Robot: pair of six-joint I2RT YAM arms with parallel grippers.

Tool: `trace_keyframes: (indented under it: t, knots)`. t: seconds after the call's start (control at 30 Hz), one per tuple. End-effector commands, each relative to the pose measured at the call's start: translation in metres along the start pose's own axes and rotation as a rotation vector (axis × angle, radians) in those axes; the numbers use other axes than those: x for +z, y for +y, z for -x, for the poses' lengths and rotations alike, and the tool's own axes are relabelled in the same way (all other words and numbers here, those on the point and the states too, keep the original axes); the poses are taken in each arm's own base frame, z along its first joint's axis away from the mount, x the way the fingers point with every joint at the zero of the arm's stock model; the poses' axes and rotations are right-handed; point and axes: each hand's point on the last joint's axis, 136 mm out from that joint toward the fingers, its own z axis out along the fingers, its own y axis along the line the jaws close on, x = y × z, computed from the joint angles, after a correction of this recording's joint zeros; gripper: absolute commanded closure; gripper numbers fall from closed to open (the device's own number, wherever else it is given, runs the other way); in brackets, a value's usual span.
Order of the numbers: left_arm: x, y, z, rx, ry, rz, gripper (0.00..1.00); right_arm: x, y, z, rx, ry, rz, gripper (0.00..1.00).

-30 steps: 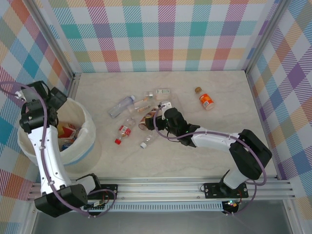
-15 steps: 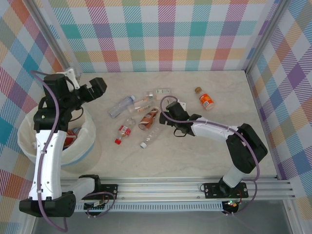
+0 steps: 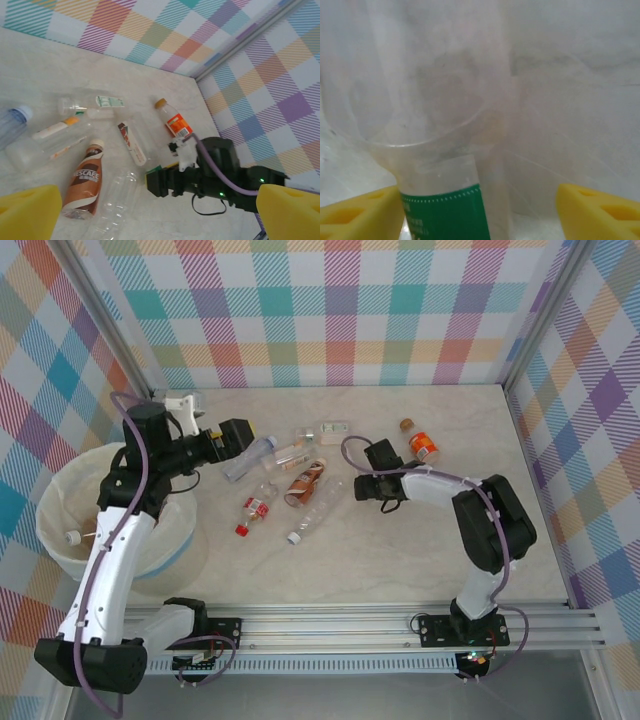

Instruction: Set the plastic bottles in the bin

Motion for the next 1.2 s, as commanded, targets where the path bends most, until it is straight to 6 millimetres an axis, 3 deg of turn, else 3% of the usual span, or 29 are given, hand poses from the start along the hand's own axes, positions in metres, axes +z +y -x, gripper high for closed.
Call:
trace_keyframes:
  t: [0.0,0.17,0.3,0.43,0.57,0.73,0.97,1.17]
  knots:
    - [-0.003,-0.017,0.002,0.035,-0.034,-0.058,0.0,0.005,0.003,-0.003,-0.045,0.049,-0.009,0.32]
    - [0.007,-0.016,-0.008,0.017,0.007,-0.066,0.0,0.005,0.001,0.002,-0.031,0.011,-0.021,0.47]
    - [0.016,-0.012,-0.012,0.0,0.026,-0.064,0.0,-0.01,-0.001,0.009,-0.032,-0.059,-0.02,0.63]
    - [0.024,-0.011,-0.012,-0.03,0.021,-0.077,0.0,-0.032,0.013,0.019,-0.072,-0.154,0.019,0.73]
    - [0.032,-0.013,-0.011,-0.056,0.017,-0.098,0.0,-0.061,0.047,0.031,-0.157,-0.281,0.105,0.75]
    - [0.051,-0.019,-0.012,-0.062,0.022,-0.139,0.0,-0.092,0.101,0.044,-0.164,-0.377,0.355,0.75]
    - [0.079,-0.031,-0.024,-0.059,0.076,-0.152,0.0,-0.131,0.167,0.049,-0.208,-0.428,0.64,0.73]
    - [0.097,-0.006,-0.03,-0.062,0.054,0.023,0.0,-0.171,0.202,0.048,-0.249,-0.461,0.856,0.72]
